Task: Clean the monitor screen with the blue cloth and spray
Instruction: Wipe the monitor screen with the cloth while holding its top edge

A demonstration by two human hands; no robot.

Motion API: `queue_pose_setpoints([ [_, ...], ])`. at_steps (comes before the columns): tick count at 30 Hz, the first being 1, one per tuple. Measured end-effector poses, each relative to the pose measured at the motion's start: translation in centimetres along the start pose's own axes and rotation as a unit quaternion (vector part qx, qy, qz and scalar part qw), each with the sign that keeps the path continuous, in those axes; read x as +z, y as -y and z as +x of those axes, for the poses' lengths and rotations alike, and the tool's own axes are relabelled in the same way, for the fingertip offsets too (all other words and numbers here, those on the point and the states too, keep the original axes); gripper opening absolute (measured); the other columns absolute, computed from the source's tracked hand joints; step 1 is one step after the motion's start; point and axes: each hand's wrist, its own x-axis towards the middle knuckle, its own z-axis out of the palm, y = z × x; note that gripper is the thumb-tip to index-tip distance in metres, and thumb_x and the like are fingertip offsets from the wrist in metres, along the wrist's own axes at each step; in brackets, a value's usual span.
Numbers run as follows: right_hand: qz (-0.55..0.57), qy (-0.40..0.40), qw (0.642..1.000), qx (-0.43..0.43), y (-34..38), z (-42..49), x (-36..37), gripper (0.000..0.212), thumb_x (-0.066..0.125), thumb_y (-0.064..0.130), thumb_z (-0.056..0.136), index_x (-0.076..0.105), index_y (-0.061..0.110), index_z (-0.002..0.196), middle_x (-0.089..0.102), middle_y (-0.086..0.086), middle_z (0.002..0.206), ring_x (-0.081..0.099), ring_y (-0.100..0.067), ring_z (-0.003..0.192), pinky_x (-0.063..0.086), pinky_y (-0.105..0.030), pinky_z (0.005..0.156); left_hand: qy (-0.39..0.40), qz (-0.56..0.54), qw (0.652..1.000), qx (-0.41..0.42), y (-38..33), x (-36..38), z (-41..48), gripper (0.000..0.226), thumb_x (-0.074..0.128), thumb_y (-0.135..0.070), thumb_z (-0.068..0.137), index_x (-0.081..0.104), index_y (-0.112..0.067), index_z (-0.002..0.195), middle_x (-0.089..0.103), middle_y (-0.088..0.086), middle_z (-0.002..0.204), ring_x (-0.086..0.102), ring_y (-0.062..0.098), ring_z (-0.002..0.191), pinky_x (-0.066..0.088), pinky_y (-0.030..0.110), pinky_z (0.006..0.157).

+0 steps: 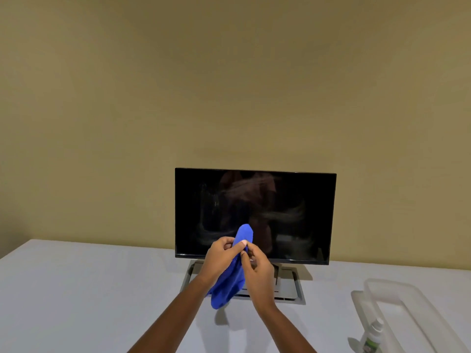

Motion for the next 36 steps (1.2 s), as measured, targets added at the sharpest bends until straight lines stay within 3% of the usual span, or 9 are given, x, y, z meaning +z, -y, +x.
queue_pose_setpoints([
  [3, -0.05, 0.04, 0.997, -0.054, 0.1, 1.7, 0.2, 0.031, 0.05, 0.005, 0.093, 0.055, 0.015, 0.122, 0.057, 0.013, 0.109, 0.056, 0.004, 0.097, 0.043, -0.003, 0.085, 0.003, -0.02, 1.0, 0.012, -0.6, -0.5, 1.8, 0.018, 0.061, -0.033, 0.084, 0.062, -0.018, 0.093, 0.066, -0.005, 0.082, 0.063, 0.009, 0.078, 0.05, 0.012, 0.065],
  [10, -0.106, 0.021, 0.986, -0.126, -0.9, 3.6, 1.2, 0.034, 0.053, 0.012, 0.093, 0.055, 0.017, 0.126, 0.04, 0.019, 0.132, 0.039, -0.002, 0.128, 0.032, -0.016, 0.106, -0.013, -0.047, 0.998, 0.043, -1.0, -2.3, 4.5, 0.016, 0.049, -0.018, 0.092, 0.061, -0.009, 0.087, 0.061, 0.012, 0.087, 0.057, 0.022, 0.082, 0.048, 0.034, 0.075],
  [14, -0.149, -0.046, 0.981, -0.113, -1.3, 4.7, 1.8, 0.075, 0.064, 0.041, 0.082, 0.018, 0.034, 0.141, 0.009, 0.011, 0.151, 0.013, -0.011, 0.141, 0.021, -0.035, 0.113, 0.036, -0.06, 0.996, 0.063, -1.8, -2.9, 5.7, 0.017, 0.047, -0.02, 0.093, 0.063, -0.018, 0.089, 0.065, 0.0, 0.089, 0.06, 0.014, 0.088, 0.047, 0.023, 0.079],
  [17, -0.145, -0.026, 0.986, -0.083, -0.8, 4.9, 2.7, 0.096, 0.067, 0.058, 0.07, 0.002, 0.042, 0.137, 0.001, 0.001, 0.155, 0.018, -0.016, 0.139, 0.03, -0.041, 0.111, 0.079, -0.06, 0.992, 0.08, -2.5, -3.5, 6.2, 0.02, 0.046, -0.022, 0.093, 0.064, -0.029, 0.087, 0.066, -0.013, 0.09, 0.059, 0.002, 0.089, 0.044, 0.014, 0.075],
  [20, -0.139, -0.028, 0.986, -0.083, -0.5, 5.0, 4.2, 0.1, 0.075, 0.049, 0.067, -0.001, 0.051, 0.132, -0.002, 0.008, 0.149, 0.023, 0.0, 0.125, 0.038, -0.018, 0.098, 0.101, -0.082, 0.987, 0.095, -2.6, -4.0, 6.7, 0.021, 0.045, -0.022, 0.093, 0.064, -0.03, 0.089, 0.067, -0.014, 0.094, 0.059, 0.004, 0.093, 0.045, 0.018, 0.08],
  [23, -0.126, -0.061, 0.988, -0.071, -0.5, 5.8, 5.9, 0.09, 0.074, 0.027, 0.076, 0.009, 0.046, 0.136, 0.014, 0.005, 0.147, 0.035, 0.021, 0.105, 0.04, 0.001, 0.066, 0.106, -0.102, 0.984, 0.104, -2.0, -5.0, 7.5, 0.02, 0.045, -0.02, 0.094, 0.064, -0.027, 0.091, 0.066, -0.011, 0.096, 0.059, 0.002, 0.092, 0.047, 0.012, 0.077],
  [29, -0.16, -0.047, 0.98, -0.106, 0.1, 7.9, 7.7, 0.067, 0.06, 0.01, 0.086, 0.026, 0.034, 0.137, 0.028, -0.003, 0.143, 0.048, 0.012, 0.089, 0.04, 0.004, 0.069, 0.099, -0.09, 0.985, 0.109, -1.2, -8.4, 9.3, 0.024, 0.04, -0.019, 0.096, 0.061, -0.027, 0.09, 0.064, -0.009, 0.095, 0.06, 0.001, 0.091, 0.05, 0.014, 0.078],
  [32, -0.191, -0.052, 0.969, -0.149, 1.1, 9.8, 7.7, 0.07, 0.061, 0.012, 0.085, 0.022, 0.045, 0.132, 0.024, -0.001, 0.144, 0.05, -0.006, 0.076, 0.039, 0.004, 0.071, 0.021, -0.068, 0.989, 0.127, -1.0, -10.7, 11.1, 0.028, 0.034, -0.019, 0.098, 0.062, -0.018, 0.098, 0.063, 0.001, 0.102, 0.057, 0.013, 0.1, 0.043, 0.024, 0.09],
  [36, -0.254, -0.08, 0.945, -0.19, 2.7, 13.0, 7.9, 0.069, 0.062, 0.015, 0.084, 0.027, 0.036, 0.14, 0.016, -0.006, 0.148, 0.05, -0.016, 0.109, 0.04, -0.008, 0.08, -0.125, 0.03, 0.974, 0.188, -1.0, -14.3, 13.7, 0.034, 0.031, -0.023, 0.098, 0.06, -0.013, 0.112, 0.056, -0.003, 0.107, 0.049, 0.006, 0.101, 0.03, 0.009, 0.083],
])
